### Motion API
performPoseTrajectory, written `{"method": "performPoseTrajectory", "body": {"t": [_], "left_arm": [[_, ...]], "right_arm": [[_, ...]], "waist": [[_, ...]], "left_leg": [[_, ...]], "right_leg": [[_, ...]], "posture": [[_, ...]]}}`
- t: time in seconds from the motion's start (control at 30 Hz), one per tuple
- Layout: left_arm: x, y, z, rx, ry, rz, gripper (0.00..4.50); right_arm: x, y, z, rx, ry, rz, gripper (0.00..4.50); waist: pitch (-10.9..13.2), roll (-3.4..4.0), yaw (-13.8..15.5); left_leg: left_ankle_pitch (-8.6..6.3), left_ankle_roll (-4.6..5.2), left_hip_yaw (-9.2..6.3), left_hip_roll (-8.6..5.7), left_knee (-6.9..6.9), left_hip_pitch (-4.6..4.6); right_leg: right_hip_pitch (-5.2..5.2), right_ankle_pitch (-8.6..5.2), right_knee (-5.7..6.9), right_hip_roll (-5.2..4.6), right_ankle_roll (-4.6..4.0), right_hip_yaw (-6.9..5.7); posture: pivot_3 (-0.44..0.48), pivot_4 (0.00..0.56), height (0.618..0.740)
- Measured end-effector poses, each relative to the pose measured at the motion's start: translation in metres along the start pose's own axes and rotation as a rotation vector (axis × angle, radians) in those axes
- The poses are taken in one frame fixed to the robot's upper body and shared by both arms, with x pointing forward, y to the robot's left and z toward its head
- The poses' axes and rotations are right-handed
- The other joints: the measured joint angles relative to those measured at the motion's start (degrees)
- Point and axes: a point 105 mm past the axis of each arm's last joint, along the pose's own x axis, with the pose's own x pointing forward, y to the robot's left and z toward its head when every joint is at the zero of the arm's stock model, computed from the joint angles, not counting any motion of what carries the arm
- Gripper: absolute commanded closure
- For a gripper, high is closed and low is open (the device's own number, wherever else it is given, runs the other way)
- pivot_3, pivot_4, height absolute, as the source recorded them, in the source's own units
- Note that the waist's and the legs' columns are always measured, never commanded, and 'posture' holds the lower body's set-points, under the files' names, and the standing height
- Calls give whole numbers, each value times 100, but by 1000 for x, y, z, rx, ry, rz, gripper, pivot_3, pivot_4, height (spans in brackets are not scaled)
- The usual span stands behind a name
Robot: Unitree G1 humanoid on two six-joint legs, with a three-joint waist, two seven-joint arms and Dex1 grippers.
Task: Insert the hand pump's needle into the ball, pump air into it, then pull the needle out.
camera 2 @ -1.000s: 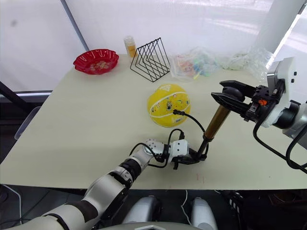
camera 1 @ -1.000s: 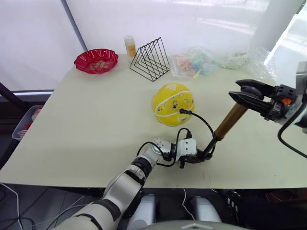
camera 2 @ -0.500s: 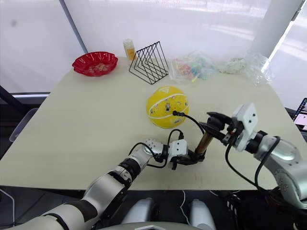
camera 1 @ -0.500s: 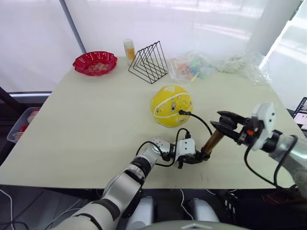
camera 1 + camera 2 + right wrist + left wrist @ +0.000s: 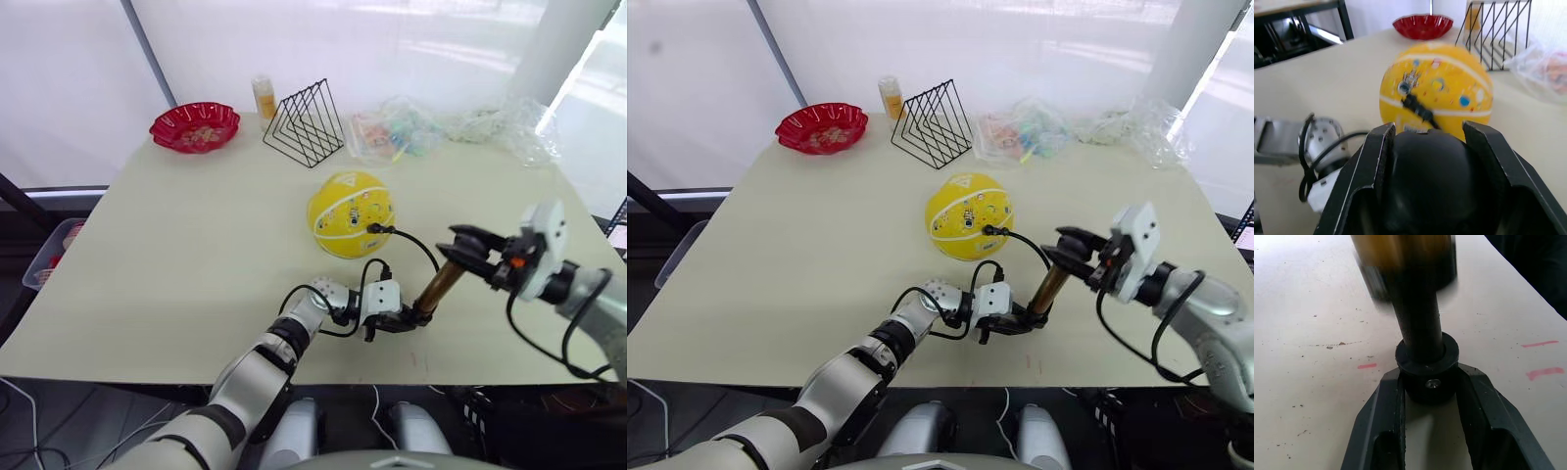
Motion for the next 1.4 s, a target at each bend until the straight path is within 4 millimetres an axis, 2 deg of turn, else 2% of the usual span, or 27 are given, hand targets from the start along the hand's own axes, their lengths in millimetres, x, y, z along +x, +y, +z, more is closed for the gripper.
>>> {"method": "performPoseTrajectory", "body": {"t": [0.07, 0.27, 0.37, 0.47, 0.6, 0.7, 0.83, 0.9, 1.0, 1.07, 1.17, 1.27, 1.4], "left_arm": [[0, 0, 1, 4, -3, -1, 3499], [0, 0, 1, 4, -1, -1, 3499], [0, 0, 1, 4, 0, -3, 3499], [0, -1, -1, -3, 3, -3, 3499], [-2, -2, -5, -20, 18, -3, 3499], [-2, -2, -7, -31, 25, -2, 3499], [-2, -2, -7, -31, 26, -2, 3499], [-2, -2, -7, -32, 26, -3, 3499], [-2, -2, -7, -32, 26, -3, 3499], [-2, -2, -7, -31, 26, -3, 3499], [-2, -1, -5, -27, 24, -4, 3499], [-1, 1, -1, -14, 16, -6, 3499], [0, 1, 1, -10, 12, -13, 3499]], "right_arm": [[-9, -6, 24, -27, -6, -1, 2683], [-17, -8, 68, -58, -63, 13, 2683], [-16, -7, 71, -47, -72, 3, 2683], [-15, -1, 57, -68, -57, -1, 2683], [-8, 1, 24, -36, -50, -31, 2839], [0, 9, -6, -46, -8, -23, 2845], [5, 11, -25, -39, 16, -24, 2845], [10, 17, -44, -40, 37, -22, 2845], [13, 20, -60, -33, 70, -22, 2846], [13, 21, -60, -37, 67, -23, 2846], [11, 17, -52, -31, 64, -19, 2846], [4, 6, -29, -13, 68, -2, 2846], [-5, -5, 16, -46, 24, 7, 2846]], "waist": [[15, 8, 5], [24, 5, -1], [25, 3, 2], [6, -21, -1], [-35, -79, -13], [-59, -91, -25], [-61, -91, -19], [-67, -91, -16], [-65, -87, -14], [-65, -83, -15], [-56, -68, -10], [-14, -11, -7], [2, 5, 7]], "left_leg": [[0, 0, 2, -4, 0, -2], [0, 0, 4, -4, 1, -2], [0, 0, 2, -3, 0, -6], [0, 0, -2, -1, -2, -3], [-1, 0, -4, 6, -2, 14], [-1, -1, -3, 11, -2, 27], [-1, -1, -3, 14, -2, 28], [-2, -2, -4, 15, -3, 28], [-2, -2, -3, 14, -2, 27], [-2, -3, -3, 14, -2, 27], [-2, -3, -2, 12, 0, 25], [-2, -3, 5, 5, 8, 13], [-2, -2, 3, 2, 5, 6]], "right_leg": [[0, 0, -1, -4, 1, 0], [-1, 1, -1, -6, 2, 1], [-3, 2, -1, -6, 4, 1], [1, 2, -1, -4, 4, 5], [7, 0, 1, 1, 1, 4], [15, -9, 3, 6, -15, 3], [15, -7, 4, 11, -13, 0], [14, -4, 5, 14, -8, -1], [13, -4, 5, 14, -9, -2], [13, -4, 5, 14, -9, -2], [13, -4, 5, 13, -9, -4], [12, -4, 5, 8, -9, 1], [4, -1, 5, 8, -3, -2]], "posture": [[0, 150, 737], [0, 150, 737], [0, 150, 737], [0, 150, 737], [0, 150, 737], [0, 150, 737], [0, 150, 737], [0, 150, 737], [0, 150, 737], [0, 150, 737], [0, 150, 737], [0, 150, 737], [0, 150, 737]]}}
